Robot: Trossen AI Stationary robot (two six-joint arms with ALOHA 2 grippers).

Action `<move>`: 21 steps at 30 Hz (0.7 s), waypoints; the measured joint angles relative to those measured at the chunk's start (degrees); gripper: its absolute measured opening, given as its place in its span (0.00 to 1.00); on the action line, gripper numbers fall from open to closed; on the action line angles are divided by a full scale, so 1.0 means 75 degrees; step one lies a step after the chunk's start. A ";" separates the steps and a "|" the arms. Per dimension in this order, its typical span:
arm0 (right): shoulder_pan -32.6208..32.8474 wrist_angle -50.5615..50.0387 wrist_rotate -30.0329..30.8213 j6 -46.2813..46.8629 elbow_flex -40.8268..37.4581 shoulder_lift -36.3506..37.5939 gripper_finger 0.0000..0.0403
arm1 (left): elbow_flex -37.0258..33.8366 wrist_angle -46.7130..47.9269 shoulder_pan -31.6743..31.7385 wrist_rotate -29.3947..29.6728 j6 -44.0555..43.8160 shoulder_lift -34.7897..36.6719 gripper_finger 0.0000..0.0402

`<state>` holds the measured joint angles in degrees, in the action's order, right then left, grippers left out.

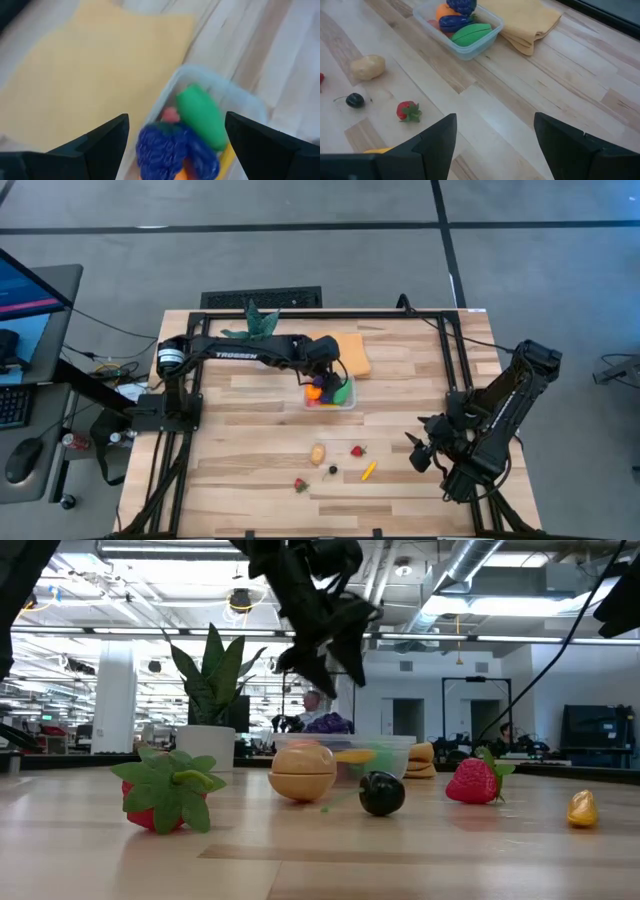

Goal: Pick and placing Produce into tupperware
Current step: Put the yellow corn into the transparent bin

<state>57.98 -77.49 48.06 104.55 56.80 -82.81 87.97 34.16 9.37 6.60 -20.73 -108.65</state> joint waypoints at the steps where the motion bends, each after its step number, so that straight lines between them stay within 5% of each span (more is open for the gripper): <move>1: 0.0000 0.0000 -0.0001 0.0000 0.0000 0.0000 0.65 | 0.0115 -0.0003 0.0000 0.0002 0.0058 0.0001 0.80; 7: 0.0011 0.0011 -0.0008 0.0000 0.0000 0.0000 0.65 | 0.1027 0.0651 -0.0161 -0.0330 0.0535 -0.0005 0.80; 16: 0.0266 0.0023 -0.0339 -0.0417 0.0000 0.0000 0.65 | 0.1846 0.2370 -0.0856 -0.2641 0.1532 0.0011 0.80; 21: 0.0042 0.0026 -0.0903 -0.1133 0.0000 0.0000 0.65 | 0.1856 0.3665 -0.1312 -0.3105 0.1901 0.0042 0.80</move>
<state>58.29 -77.30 41.29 96.05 56.80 -82.81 101.89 61.65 -0.47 -16.69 -6.48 -108.33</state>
